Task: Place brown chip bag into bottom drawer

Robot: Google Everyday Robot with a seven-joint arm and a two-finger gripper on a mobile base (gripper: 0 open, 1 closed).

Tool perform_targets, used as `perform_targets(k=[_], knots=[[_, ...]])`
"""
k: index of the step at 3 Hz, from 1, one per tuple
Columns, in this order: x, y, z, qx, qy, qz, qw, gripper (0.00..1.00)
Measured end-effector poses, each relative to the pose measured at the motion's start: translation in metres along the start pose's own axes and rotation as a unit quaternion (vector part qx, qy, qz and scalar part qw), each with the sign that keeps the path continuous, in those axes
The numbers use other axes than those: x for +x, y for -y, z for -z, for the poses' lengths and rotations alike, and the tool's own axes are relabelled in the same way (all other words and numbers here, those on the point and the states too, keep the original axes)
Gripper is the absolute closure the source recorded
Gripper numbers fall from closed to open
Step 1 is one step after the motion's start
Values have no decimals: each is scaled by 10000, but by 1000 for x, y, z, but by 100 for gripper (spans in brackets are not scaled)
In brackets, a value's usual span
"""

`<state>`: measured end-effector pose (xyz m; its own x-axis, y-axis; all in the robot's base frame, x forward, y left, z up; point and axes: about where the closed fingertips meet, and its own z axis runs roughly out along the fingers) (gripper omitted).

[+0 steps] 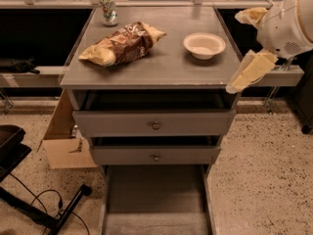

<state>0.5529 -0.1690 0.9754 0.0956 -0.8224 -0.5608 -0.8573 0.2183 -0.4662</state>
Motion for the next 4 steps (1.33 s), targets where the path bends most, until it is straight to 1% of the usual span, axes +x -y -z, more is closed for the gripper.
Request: perform_targets(k=[1,2,3,4], knots=[[0,0,0,0,0,0,10000,0],[-10,6,-12,-130,30,268,9996,0],[-33,23,-51,-273,180,791,9963,0],[-61,37,-94,-422,368,1140,9919,0]])
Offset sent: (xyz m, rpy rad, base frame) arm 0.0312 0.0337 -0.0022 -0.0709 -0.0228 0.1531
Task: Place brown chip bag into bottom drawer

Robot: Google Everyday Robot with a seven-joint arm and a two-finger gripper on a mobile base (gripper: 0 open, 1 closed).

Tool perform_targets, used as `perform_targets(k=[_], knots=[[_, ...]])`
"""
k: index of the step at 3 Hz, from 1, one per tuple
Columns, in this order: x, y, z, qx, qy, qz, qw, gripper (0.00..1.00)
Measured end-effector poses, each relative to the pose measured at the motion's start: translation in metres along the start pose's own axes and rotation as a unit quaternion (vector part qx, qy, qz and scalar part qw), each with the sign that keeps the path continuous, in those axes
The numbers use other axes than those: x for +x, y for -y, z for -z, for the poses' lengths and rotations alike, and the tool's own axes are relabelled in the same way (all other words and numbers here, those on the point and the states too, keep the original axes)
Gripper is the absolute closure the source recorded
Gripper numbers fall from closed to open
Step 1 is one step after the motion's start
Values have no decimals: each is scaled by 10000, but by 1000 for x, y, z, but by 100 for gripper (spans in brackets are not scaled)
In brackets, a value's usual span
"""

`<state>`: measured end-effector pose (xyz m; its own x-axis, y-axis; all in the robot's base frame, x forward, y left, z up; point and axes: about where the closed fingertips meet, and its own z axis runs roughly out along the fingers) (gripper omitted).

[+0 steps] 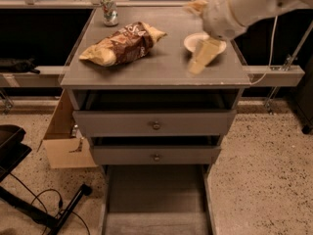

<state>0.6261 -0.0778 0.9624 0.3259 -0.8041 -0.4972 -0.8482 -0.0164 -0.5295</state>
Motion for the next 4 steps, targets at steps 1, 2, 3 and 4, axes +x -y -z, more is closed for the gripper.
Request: perform_targets(k=[1,2,3,4], knots=[[-22,12,-46,-119,256,99,9996,0],[-36,14,-86,-137,431,-54,9990,0],[-49,22,-132,-179,641,-248,9975,0],[-56,33,-155,-180,722,-304,9968,0]])
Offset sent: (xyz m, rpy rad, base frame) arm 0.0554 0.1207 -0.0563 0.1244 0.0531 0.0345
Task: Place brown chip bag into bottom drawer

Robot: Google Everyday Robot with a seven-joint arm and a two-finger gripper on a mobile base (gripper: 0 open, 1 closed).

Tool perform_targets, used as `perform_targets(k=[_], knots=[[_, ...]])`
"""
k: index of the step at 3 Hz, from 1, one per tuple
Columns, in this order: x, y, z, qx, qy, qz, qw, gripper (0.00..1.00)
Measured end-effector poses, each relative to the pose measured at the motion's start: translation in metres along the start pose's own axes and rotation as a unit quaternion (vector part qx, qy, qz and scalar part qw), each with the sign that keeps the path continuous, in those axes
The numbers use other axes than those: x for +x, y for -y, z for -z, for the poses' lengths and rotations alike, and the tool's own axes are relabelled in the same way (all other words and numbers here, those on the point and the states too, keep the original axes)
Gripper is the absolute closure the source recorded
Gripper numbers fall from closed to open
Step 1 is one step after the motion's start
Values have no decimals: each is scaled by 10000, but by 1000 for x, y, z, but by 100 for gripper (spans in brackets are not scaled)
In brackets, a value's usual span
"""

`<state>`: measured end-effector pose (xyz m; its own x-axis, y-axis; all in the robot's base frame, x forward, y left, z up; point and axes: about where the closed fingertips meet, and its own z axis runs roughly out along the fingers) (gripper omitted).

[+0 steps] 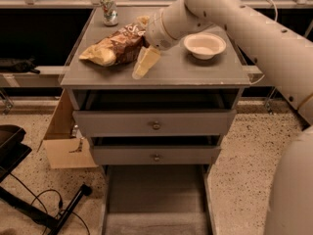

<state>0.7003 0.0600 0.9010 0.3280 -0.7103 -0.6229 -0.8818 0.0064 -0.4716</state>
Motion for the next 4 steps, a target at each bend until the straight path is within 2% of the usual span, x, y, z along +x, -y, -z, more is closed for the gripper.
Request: perform_targets(k=[2,3,4], knots=[[6,43,-56,462,79,5,9989,0],[10,61,-76,553,66,23,9984,0],[17,55,-99,357,92,-153,9992,18]])
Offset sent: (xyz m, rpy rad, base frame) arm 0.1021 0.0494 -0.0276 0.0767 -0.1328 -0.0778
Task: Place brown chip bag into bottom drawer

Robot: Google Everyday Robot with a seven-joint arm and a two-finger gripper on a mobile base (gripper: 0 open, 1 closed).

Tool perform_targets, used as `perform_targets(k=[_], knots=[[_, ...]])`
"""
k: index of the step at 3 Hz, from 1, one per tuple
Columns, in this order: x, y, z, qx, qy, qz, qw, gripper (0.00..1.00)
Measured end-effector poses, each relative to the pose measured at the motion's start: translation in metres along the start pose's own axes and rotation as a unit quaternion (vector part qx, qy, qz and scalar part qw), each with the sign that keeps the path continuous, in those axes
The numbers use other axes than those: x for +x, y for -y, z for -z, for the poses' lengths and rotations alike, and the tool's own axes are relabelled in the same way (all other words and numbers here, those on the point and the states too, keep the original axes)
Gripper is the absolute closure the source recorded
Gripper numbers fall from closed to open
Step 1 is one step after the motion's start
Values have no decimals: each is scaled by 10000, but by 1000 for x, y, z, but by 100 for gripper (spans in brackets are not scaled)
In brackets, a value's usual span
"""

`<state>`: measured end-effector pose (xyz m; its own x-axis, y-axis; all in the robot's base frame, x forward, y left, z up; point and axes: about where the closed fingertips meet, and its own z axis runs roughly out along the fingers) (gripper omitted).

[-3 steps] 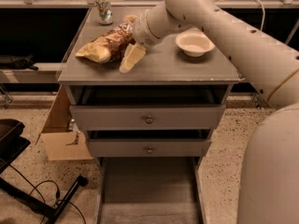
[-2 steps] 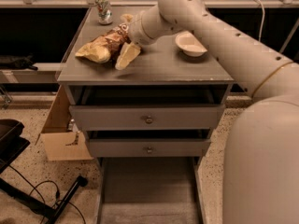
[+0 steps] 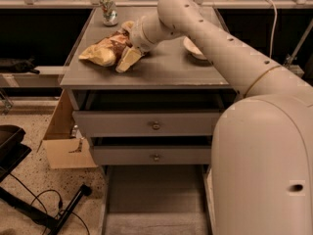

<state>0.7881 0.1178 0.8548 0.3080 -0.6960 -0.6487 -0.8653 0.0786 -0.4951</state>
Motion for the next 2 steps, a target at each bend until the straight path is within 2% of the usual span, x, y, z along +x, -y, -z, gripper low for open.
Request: perform_targets(k=[2], knots=[[0,0,-1,-8,0,-3,10000,64]])
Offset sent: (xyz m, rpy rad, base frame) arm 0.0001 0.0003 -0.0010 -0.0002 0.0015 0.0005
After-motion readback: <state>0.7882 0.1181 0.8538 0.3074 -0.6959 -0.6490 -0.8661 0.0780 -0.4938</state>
